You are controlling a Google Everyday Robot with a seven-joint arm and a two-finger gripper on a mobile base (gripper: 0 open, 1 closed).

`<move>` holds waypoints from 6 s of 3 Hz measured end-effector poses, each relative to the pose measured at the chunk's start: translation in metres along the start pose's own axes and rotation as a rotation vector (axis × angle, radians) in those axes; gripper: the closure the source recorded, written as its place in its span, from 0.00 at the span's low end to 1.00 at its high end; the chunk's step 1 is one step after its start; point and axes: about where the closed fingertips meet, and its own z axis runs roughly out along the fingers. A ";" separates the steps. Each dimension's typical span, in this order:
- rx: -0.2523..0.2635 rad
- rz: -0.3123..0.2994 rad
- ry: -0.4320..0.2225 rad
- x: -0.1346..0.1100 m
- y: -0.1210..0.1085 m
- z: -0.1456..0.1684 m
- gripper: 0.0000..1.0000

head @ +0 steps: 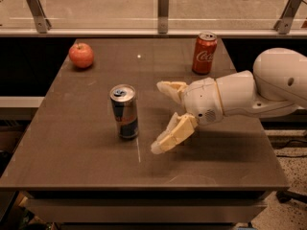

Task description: Move redbull can near apple

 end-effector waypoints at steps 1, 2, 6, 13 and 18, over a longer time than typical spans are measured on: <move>0.022 0.015 0.002 -0.006 0.003 0.013 0.00; 0.093 0.031 0.001 -0.021 -0.005 0.036 0.00; 0.110 -0.015 -0.303 -0.038 -0.016 0.034 0.00; -0.007 -0.071 -0.366 -0.069 -0.002 0.075 1.00; 0.148 -0.043 -0.296 -0.162 -0.090 0.115 1.00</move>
Offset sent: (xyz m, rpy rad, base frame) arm 0.0137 0.0346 0.0018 -0.0215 0.0008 -0.1528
